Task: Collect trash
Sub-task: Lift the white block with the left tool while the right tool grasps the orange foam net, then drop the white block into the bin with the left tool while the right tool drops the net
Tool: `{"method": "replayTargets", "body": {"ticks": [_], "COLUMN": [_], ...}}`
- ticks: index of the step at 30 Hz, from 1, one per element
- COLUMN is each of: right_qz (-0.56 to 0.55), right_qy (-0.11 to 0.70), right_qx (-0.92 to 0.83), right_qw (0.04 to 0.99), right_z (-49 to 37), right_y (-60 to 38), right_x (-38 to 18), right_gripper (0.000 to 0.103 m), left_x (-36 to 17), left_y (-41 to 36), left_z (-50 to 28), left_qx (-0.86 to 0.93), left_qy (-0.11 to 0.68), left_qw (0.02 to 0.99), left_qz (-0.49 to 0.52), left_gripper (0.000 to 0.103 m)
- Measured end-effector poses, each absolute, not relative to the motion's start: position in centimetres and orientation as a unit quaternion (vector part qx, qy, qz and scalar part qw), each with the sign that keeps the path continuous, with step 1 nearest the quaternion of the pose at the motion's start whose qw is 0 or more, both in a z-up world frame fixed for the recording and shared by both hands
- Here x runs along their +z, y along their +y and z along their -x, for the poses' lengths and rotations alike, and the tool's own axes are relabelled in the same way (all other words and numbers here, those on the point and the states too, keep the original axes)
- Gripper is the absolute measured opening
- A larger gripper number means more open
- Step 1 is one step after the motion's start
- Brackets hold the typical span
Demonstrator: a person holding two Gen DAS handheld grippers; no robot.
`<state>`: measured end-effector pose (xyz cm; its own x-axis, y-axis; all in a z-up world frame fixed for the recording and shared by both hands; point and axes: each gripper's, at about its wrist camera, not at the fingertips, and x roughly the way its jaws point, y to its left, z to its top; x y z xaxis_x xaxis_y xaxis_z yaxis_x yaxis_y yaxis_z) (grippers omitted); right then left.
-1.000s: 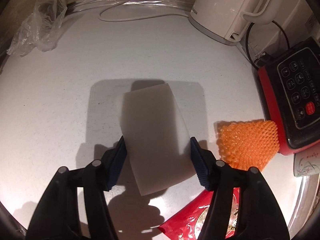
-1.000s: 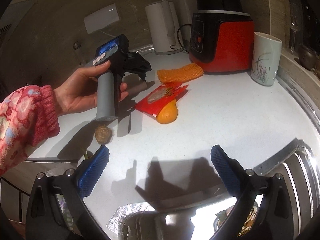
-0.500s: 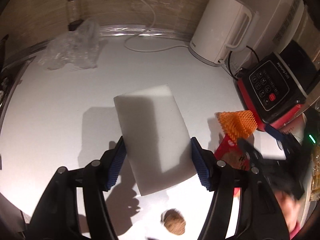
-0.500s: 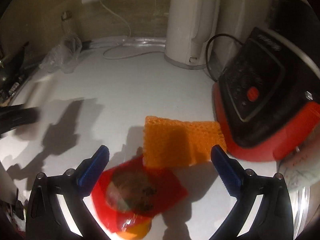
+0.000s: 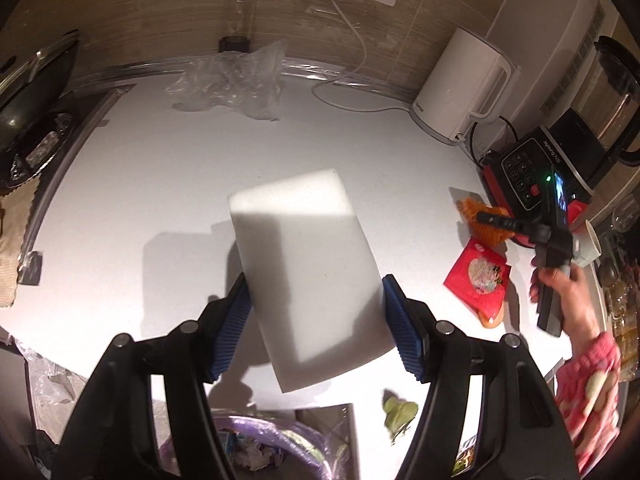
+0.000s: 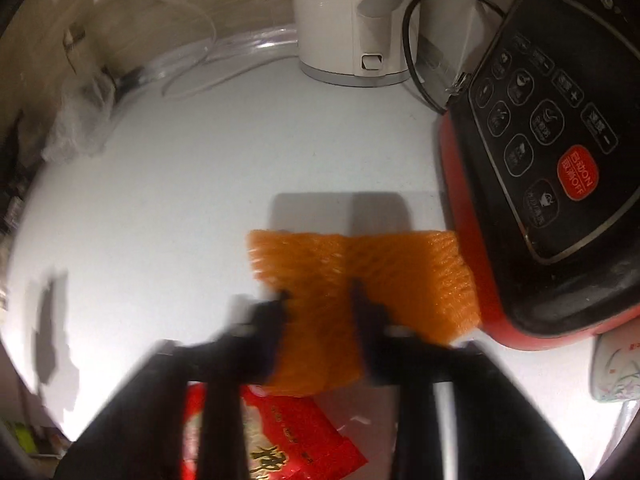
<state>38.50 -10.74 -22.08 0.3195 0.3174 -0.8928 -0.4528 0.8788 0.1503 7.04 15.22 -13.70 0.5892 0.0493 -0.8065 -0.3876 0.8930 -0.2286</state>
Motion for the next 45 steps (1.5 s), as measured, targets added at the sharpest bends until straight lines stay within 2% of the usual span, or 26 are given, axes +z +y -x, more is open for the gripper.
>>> {"method": "replayTargets", "body": {"ticks": [7, 13, 18, 23, 28, 34, 45], "right_qz": [0.056, 0.008, -0.005, -0.022, -0.049, -0.043, -0.038], "right_qy": [0.504, 0.456, 0.414, 0.403, 0.418, 0.459, 0.498], "right_qx": [0.255, 0.295, 0.326, 0.344, 0.353, 0.310, 0.243], "right_qw": [0.823, 0.840, 0.850, 0.848, 0.835, 0.831, 0.832], "right_z": [-36.9, -32.2, -22.2, -10.3, 0.8, 10.0, 14.7], "right_y": [-9.8, -10.5, -11.2, -11.5, -10.1, -5.7, -1.4], "right_x": [-19.9, -14.6, -10.1, -8.1, -8.6, -12.3, -18.6], "right_gripper": [0.009, 0.009, 0.009, 0.009, 0.009, 0.009, 0.009], "left_x": [-13.7, -13.0, -12.5, -12.6, -13.2, -14.9, -18.4], "left_y": [16.9, 17.3, 16.5, 15.6, 15.2, 15.2, 16.1], "left_z": [-3.3, -0.9, 2.0, 5.2, 8.5, 12.0, 15.9], "left_qx": [0.145, 0.128, 0.080, 0.025, -0.025, -0.079, -0.097], "left_qy": [0.432, 0.421, 0.417, 0.422, 0.430, 0.451, 0.462], "left_qw": [0.867, 0.874, 0.886, 0.891, 0.892, 0.883, 0.882], "left_qz": [0.201, 0.206, 0.187, 0.168, 0.137, 0.098, 0.016], "left_gripper": [0.063, 0.064, 0.064, 0.064, 0.064, 0.064, 0.064]}}
